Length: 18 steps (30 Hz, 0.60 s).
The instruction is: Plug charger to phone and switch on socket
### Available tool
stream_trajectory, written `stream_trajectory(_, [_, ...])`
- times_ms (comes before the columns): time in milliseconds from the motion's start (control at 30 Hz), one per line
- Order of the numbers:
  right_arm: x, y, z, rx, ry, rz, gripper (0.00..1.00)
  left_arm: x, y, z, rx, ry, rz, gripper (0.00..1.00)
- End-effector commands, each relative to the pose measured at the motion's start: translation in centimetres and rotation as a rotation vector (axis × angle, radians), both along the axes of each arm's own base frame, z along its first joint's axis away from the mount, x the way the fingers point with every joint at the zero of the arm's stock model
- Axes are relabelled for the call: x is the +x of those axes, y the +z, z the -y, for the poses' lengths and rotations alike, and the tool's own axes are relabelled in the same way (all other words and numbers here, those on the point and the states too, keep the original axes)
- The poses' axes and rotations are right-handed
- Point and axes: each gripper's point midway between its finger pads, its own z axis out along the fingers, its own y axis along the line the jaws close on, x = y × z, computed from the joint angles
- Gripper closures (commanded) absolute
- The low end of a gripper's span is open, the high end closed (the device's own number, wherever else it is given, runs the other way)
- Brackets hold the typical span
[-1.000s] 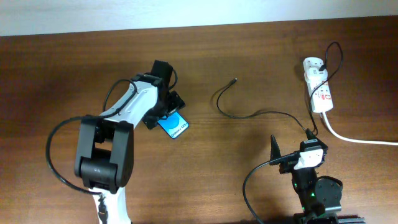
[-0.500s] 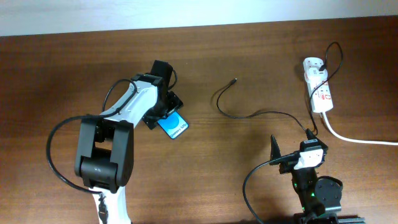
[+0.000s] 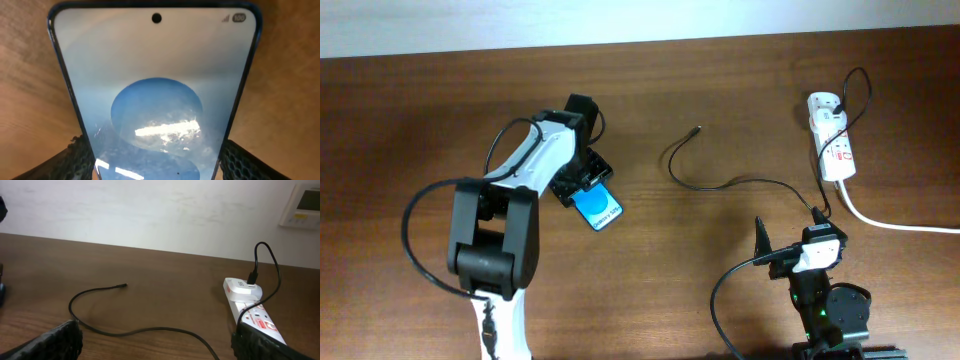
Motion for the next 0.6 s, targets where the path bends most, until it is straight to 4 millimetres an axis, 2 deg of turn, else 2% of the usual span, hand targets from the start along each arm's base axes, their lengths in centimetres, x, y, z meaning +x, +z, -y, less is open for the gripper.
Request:
stream_trajectory(0, [-0.1, -0.1, -0.4, -0.005, 0.02, 0.003, 0.02, 1.3, 1.9, 0.9, -0.03, -0.042, 0.006, 0.39])
stream_trajectory(133, [-0.1, -0.1, -0.4, -0.005, 0.02, 0.003, 0.02, 1.9, 4.9, 1.9, -0.085, -0.095, 0.013, 0.41])
stream_trajectory(367, [0.0, 0.1, -0.2, -0.009, 0.01, 0.011, 0.01, -0.3, 7.5, 7.2, -0.455, -0.254, -0.059, 0.41])
stream_trajectory(433, [-0.3, 0.2, -1.8, 0.054, 0.101, 0.006, 0.02, -0.6, 7.8, 7.7, -0.497, -0.263, -0.067, 0.4])
stream_trajectory(467, [-0.7, 0.6, -3.5, 0.203, 0.193, -0.009, 0.01, -0.7, 8.1, 8.0, -0.524, -0.268, -0.068, 0.41])
stream_trajectory(500, [-1.4, 1.2, -5.5, 0.45, 0.301, -0.064, 0.02, -0.7, 8.2, 8.1, -0.538, -0.269, -0.068, 0.4])
stream_trajectory(533, [-2.4, 1.1, -7.3, 0.731, 0.389, -0.19, 0.02, -0.7, 8.2, 8.0, -0.538, -0.266, -0.068, 0.4])
stream_trajectory(567, [-3.4, 0.7, -8.7, 0.932, 0.45, -0.326, 0.02, -0.7, 8.3, 8.0, -0.542, -0.265, -0.069, 0.4])
